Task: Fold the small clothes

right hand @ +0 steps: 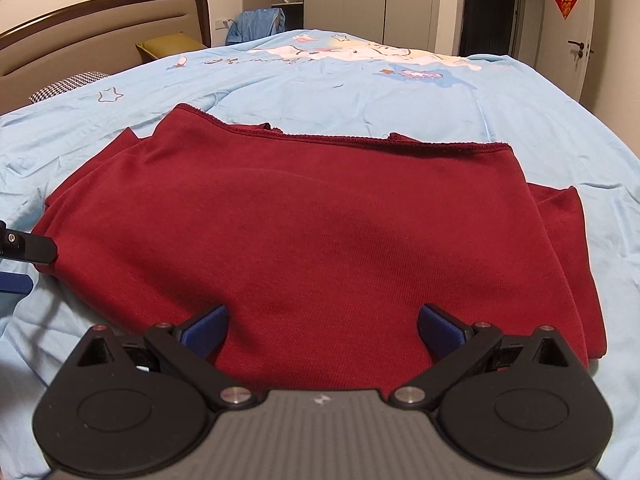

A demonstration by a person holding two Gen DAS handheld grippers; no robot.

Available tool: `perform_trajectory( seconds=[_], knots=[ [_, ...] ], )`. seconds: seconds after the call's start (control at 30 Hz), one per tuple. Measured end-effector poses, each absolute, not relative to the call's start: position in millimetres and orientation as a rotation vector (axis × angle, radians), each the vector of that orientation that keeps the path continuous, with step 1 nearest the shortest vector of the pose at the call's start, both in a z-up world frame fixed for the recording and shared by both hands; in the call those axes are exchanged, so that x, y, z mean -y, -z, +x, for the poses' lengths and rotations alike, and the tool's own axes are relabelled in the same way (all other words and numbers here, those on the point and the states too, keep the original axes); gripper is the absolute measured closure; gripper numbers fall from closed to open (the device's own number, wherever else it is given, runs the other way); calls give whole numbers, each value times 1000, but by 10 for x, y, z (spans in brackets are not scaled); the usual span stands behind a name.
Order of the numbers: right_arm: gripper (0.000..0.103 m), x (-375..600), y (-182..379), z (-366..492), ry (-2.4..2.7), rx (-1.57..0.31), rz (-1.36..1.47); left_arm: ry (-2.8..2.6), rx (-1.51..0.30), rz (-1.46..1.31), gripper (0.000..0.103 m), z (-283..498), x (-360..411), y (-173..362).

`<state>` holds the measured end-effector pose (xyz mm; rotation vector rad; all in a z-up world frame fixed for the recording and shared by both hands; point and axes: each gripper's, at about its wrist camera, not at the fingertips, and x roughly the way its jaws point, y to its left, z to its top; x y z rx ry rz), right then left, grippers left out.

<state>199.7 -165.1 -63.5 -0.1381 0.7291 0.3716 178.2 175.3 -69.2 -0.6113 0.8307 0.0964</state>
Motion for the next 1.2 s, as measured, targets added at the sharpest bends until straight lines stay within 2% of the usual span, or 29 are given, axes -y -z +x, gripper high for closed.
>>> perform_trajectory(
  seconds=[0.73,1.2],
  knots=[
    [0,1656,660,2031,-379,-755,-120,-54,-849,-685,1,2112,-1657,613],
    [0,1660,669,2034,-382,-759,-118,-168,-822,-625,13,2243,-1678,562]
  ],
)
